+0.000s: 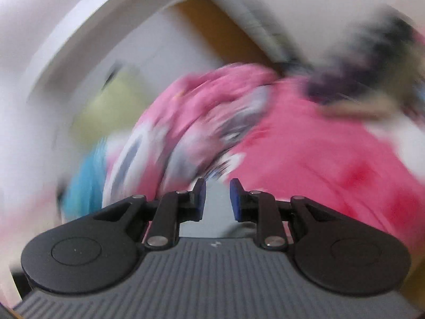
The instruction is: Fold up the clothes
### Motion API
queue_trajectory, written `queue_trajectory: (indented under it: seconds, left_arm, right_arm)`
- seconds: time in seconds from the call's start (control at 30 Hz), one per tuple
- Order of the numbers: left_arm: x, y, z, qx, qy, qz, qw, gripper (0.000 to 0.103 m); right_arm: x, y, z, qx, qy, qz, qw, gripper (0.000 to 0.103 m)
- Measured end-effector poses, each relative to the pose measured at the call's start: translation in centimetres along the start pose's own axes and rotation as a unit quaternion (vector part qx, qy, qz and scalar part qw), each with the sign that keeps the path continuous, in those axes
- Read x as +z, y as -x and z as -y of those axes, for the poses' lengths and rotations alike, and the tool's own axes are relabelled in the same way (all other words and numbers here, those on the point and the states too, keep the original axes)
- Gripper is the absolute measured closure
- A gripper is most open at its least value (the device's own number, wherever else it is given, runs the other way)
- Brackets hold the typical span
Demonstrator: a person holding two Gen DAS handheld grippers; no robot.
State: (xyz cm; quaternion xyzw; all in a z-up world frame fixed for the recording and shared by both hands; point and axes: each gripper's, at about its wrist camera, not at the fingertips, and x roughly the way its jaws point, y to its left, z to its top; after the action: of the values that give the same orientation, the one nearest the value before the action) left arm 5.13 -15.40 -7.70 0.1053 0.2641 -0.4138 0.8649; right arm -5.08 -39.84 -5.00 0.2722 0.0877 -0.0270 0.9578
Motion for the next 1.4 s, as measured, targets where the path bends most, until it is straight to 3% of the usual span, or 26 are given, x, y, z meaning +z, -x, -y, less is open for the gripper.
queue_trajectory:
  seconds: [0.07,0.13,0.2,0.23,0.3,0.43,0.53,0.6,0.7,0.77,0.83,0.93,1.0,1.1,1.4]
  left_arm:
    - [-0.4,0.0,0.4,0.004,-0.007,0.006,1.0000,0.051]
    - [-0.9,-0.1,0.0,-0.008,0.005,0.009,0.9999,0.050]
    - [-1.3,-0.3,-0.6,-0.027,0.020,0.008,0.9994,0.049]
    - [-1.4,-0.4,-0.7,-0.032,0.024,0.008,0.9992,0.049]
    - [-1.6,-0.4,-0.8,-0.035,0.028,0.011,0.9989,0.048]
    - [-2.1,-0.4,-0.9,-0.041,0.036,0.017,0.9984,0.047]
    - [-2.5,-0.4,-1.0,-0.045,0.042,0.022,0.9979,0.047]
    - [-2.7,-0.4,-1.1,-0.048,0.046,0.025,0.9975,0.047]
    - [-3.0,-0.4,-1.2,-0.052,0.051,0.029,0.9969,0.046]
    - [-3.4,-0.4,-1.3,-0.052,0.050,0.035,0.9968,0.046]
    - [-3.6,-0.5,-1.4,-0.053,0.049,0.040,0.9966,0.045]
    - [-3.7,-0.5,-1.5,-0.058,0.052,0.043,0.9960,0.045]
    - [-4.0,-0.4,-1.4,-0.056,0.052,0.048,0.9959,0.044]
    - [-4.2,-0.4,-1.1,-0.051,0.052,0.054,0.9959,0.044]
    - [-4.6,-0.5,-1.2,-0.059,0.049,0.063,0.9950,0.043]
  right_arm:
    - [-1.0,-1.7,-1.7,-0.024,0.112,-0.034,0.993,0.084]
    - [-2.0,-3.5,-3.4,-0.048,0.223,-0.067,0.971,0.085]
    - [-3.6,-5.0,-2.3,-0.084,0.273,-0.117,0.951,0.087]
    - [-4.1,-5.3,-1.2,-0.094,0.272,-0.133,0.948,0.087]
    - [-3.4,-4.7,0.2,-0.084,0.230,-0.131,0.961,0.087]
    - [-0.5,-3.7,-3.0,-0.083,0.252,-0.105,0.959,0.085]
    - [0.8,-4.6,-5.7,-0.043,0.280,-0.079,0.956,0.086]
    - [0.1,-6.3,-5.9,-0.039,0.297,-0.101,0.949,0.088]
    - [-3.0,-8.9,-2.7,-0.087,0.319,-0.182,0.926,0.088]
    - [-2.9,-8.6,-1.4,-0.082,0.292,-0.179,0.936,0.088]
    - [-1.2,-8.7,-2.8,-0.093,0.300,-0.177,0.933,0.086]
    - [1.3,-9.8,-5.6,-0.057,0.324,-0.138,0.934,0.086]
    - [2.1,-11.9,-7.0,-0.023,0.325,-0.135,0.936,0.087]
    - [1.7,-16.5,-7.2,-0.015,0.335,-0.157,0.929,0.088]
    - [1.0,-18.6,-9.9,0.082,0.322,-0.223,0.916,0.086]
